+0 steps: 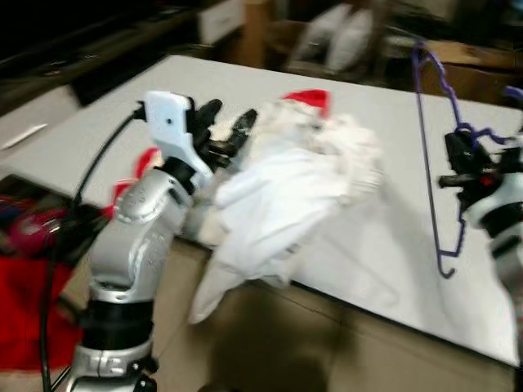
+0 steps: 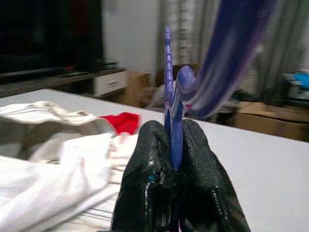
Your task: Hang hanger
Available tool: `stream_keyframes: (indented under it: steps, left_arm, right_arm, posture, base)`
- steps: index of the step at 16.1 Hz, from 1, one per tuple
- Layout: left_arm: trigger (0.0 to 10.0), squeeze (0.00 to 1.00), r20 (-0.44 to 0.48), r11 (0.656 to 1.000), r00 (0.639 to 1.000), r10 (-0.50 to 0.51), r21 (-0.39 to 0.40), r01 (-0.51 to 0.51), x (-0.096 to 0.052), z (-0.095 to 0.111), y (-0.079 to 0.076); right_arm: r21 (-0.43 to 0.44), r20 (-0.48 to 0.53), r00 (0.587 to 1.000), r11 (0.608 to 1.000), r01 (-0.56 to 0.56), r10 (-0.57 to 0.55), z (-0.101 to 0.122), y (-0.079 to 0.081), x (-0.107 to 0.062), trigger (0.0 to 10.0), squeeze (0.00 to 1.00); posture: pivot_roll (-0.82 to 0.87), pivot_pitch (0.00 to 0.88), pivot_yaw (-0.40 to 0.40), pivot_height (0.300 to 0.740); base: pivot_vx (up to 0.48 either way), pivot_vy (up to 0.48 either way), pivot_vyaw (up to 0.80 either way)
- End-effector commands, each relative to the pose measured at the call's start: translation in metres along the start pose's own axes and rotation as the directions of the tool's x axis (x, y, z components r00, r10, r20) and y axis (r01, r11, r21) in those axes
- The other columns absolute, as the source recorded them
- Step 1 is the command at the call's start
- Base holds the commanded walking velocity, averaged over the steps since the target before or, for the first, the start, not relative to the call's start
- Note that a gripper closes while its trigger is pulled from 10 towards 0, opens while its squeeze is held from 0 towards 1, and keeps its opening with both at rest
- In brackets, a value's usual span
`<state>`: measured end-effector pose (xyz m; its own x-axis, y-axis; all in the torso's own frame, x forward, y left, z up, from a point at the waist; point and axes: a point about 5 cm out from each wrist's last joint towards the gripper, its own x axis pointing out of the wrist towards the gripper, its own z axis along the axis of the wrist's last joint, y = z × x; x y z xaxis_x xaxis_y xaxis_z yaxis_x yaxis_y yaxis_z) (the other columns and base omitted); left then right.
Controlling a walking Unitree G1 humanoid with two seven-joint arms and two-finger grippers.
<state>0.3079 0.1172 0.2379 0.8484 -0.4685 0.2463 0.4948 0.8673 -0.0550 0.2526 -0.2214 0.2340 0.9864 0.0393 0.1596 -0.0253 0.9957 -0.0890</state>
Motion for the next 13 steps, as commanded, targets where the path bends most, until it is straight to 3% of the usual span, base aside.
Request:
stream_keyframes:
  steps: [1,2,3,4,5,6,8,9,10,11,13]
  left_arm:
    - [10.0,0.00,-0.030,1.000,0.999,0.014,0.024,-0.013,-0.002,-0.004,-0.002]
    - [10.0,0.00,-0.074,0.998,0.996,0.055,-0.006,-0.056,-0.005,-0.013,-0.007]
    - [10.0,0.00,-0.077,0.997,0.994,0.078,0.008,-0.078,-0.005,-0.016,-0.008]
    - [10.0,0.00,-0.037,0.995,0.994,0.100,-0.009,-0.100,-0.004,-0.015,-0.009]
    - [10.0,0.12,-0.012,0.988,0.988,0.151,-0.035,-0.151,-0.003,-0.016,-0.010]
    - [10.0,0.11,0.005,0.982,0.982,0.188,-0.018,-0.187,-0.002,-0.016,-0.010]
    - [10.0,0.05,-0.029,0.984,0.984,0.177,0.012,-0.177,-0.002,-0.021,-0.014]
    - [10.0,0.00,-0.109,0.990,0.984,0.139,0.043,-0.135,-0.003,-0.028,-0.016]
    - [10.0,0.00,-0.159,0.998,0.985,0.067,0.023,-0.065,-0.008,-0.036,-0.016]
    - [10.0,0.00,-0.174,0.998,0.983,0.065,-0.016,-0.069,-0.017,-0.046,-0.011]
    - [10.0,0.04,-0.199,0.997,0.977,0.072,0.004,-0.073,-0.028,-0.055,-0.009]
  right_arm:
    - [-0.014,0.013,1.000,1.000,0.007,-0.007,0.005,0.005,-0.002,10.0,0.00]
    - [-0.019,-0.008,1.000,1.000,0.007,-0.007,0.002,0.019,-0.005,10.0,0.00]
    - [-0.029,-0.022,0.999,0.999,0.028,-0.029,-0.003,0.023,-0.007,10.0,0.00]
    - [-0.093,-0.044,0.999,0.996,0.016,-0.020,-0.008,0.028,-0.009,10.0,0.00]
    - [-0.076,-0.068,0.997,0.996,0.035,-0.040,-0.013,0.029,-0.013,10.0,0.00]
    - [-0.050,-0.086,0.994,0.997,0.063,-0.067,-0.016,0.029,-0.017,10.0,0.00]
    - [-0.011,-0.121,0.986,0.994,0.113,-0.114,-0.018,0.028,-0.024,10.0,0.00]
    - [0.017,-0.140,0.982,0.991,0.133,-0.130,-0.021,0.027,-0.029,10.0,0.00]
    - [0.037,-0.156,0.979,0.989,0.140,-0.133,-0.024,0.026,-0.034,10.0,0.00]
    - [-0.001,-0.186,0.974,0.992,0.130,-0.128,-0.031,0.027,-0.040,10.0,0.00]
    - [0.019,-0.189,0.974,0.991,0.131,-0.125,-0.036,0.027,-0.046,10.0,0.00]
  posture:
    - [0.03,0.000,0.043,0.740]
    - [0.01,0.000,0.042,0.740]
    - [0.01,0.000,0.041,0.740]
    - [0.00,0.000,0.041,0.740]
    - [-0.01,0.000,0.049,0.740]
    - [-0.02,0.000,0.056,0.740]
    - [-0.04,0.002,0.072,0.740]
    - [-0.05,0.005,0.080,0.740]
    - [-0.06,0.007,0.084,0.740]
    - [-0.06,0.012,0.084,0.740]
    - [-0.06,0.022,0.076,0.740]
  base:
    - [0.000,0.000,-0.80]
    - [0.000,0.000,-0.80]
    - [0.000,0.000,-0.80]
    - [0.000,0.000,-0.80]
    - [0.000,0.000,-0.80]
    - [0.000,0.000,-0.80]
    - [0.000,0.000,-0.79]
    - [0.000,0.000,-0.76]
    - [0.000,0.000,-0.76]
    - [0.000,0.000,-0.76]
    - [0.000,0.000,-0.76]
